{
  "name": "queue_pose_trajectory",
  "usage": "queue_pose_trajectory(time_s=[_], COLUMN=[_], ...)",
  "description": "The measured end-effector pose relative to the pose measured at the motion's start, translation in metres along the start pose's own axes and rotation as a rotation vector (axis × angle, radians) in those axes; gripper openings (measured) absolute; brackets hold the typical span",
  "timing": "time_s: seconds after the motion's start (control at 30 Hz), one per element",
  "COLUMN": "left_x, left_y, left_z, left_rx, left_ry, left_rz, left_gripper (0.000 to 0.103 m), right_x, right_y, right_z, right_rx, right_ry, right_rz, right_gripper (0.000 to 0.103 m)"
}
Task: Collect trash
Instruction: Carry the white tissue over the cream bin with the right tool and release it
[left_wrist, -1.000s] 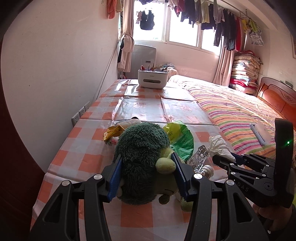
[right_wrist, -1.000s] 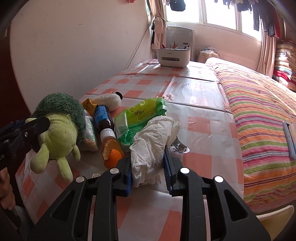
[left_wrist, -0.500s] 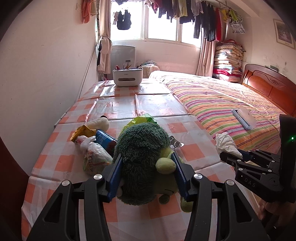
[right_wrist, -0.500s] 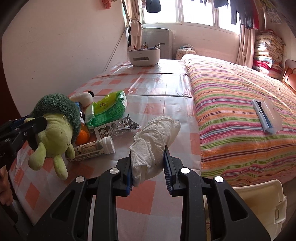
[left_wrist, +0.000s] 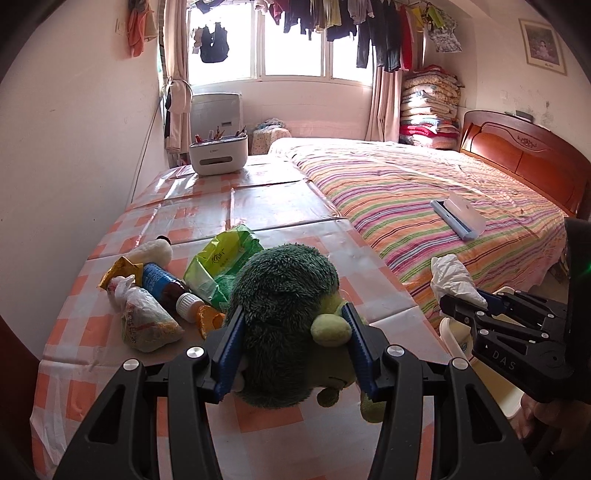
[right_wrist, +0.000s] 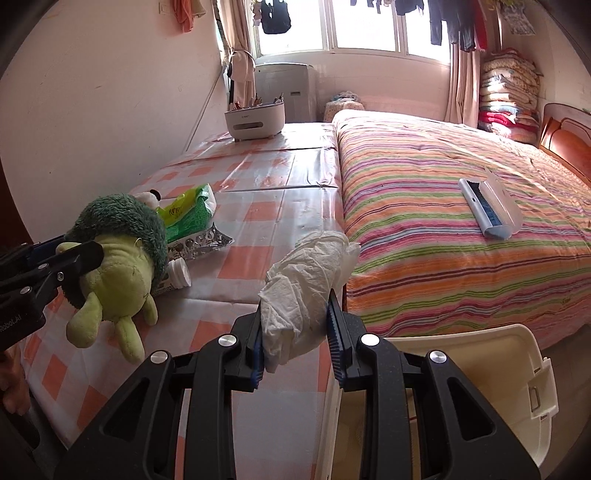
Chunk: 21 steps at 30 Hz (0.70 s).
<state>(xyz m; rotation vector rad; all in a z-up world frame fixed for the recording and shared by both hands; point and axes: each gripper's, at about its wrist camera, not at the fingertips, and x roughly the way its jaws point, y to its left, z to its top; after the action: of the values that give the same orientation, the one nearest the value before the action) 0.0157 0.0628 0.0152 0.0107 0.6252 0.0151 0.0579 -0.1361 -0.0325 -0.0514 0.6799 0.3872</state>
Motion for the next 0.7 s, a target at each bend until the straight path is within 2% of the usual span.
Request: queue_pose_trajectory(time_s=[0.7], left_x=[0.002], left_y=[-0.089], left_z=[-0.003], left_rx=[0.117], left_ry=[0.008], left_rz=[-0.100], left_gripper=[0.050], right_x=[-0.035], right_y=[-0.092], right_z=[-0.041], right_rx=[0.197], right_ry=[-0.008], right_rz=[-0.162], right_gripper=[0.029])
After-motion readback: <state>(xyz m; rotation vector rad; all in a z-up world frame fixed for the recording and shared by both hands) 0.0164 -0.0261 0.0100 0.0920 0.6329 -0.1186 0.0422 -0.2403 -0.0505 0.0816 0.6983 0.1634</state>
